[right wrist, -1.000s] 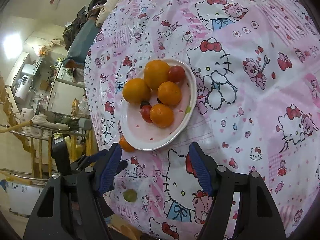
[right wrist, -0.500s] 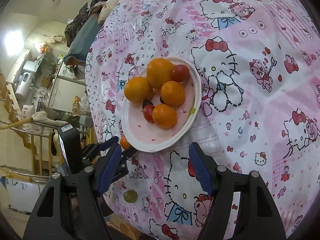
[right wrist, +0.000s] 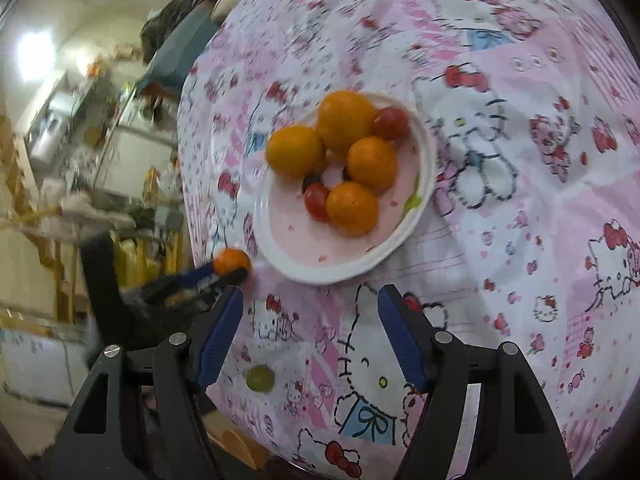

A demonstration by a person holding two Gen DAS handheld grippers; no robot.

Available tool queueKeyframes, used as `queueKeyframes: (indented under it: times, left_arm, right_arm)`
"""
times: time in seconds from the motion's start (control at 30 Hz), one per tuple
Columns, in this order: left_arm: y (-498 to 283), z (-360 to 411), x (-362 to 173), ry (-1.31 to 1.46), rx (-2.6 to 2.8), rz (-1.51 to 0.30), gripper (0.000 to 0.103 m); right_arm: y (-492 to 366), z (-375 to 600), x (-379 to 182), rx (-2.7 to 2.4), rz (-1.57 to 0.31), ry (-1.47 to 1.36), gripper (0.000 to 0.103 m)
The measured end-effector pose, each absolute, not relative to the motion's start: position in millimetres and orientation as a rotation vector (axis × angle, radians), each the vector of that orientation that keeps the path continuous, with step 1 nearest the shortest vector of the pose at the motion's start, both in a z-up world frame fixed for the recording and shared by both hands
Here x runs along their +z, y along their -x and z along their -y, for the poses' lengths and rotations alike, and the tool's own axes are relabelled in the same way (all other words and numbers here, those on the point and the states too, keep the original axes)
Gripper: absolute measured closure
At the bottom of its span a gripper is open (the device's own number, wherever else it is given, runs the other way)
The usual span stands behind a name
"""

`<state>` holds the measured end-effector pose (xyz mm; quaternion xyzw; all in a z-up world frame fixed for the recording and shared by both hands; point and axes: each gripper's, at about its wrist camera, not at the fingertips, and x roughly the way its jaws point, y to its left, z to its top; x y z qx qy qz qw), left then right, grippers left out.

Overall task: Organize fruits
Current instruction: 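Grasp the last tangerine with the left tool while the right tool grasps the green grape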

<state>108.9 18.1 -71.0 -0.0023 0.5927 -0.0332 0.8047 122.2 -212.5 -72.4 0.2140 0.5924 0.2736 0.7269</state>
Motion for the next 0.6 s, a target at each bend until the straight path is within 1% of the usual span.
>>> queueKeyframes:
  times: [0.2, 0.33, 0.47, 0.6]
  left_arm:
    - [-104.9, -48.9, -43.7, 0.163, -0.017, -1.215, 0.065]
    - [-103.1, -54.5, -31.0, 0.191, -0.004, -1.183, 0.065]
    - [-106.6, -56.9, -24.3, 0.202, -0.017, -1.163, 0.065]
    - [-106.2, -60.8, -23.2, 0.216, -0.023, -1.163, 0.065]
  right_arm:
    - [-86.7, 151.7, -76.1, 0.774, -1.335, -0.171, 0.031]
    - [-52.2, 110.4, -79.7, 0.881, -1.304, 0.029, 0.032]
    - [-35.5, 87.4, -92.9, 0.912, -1.293, 0.079, 0.033]
    - [-26.7, 70.1, -105.0, 0.919, -1.283, 0.14, 0.041]
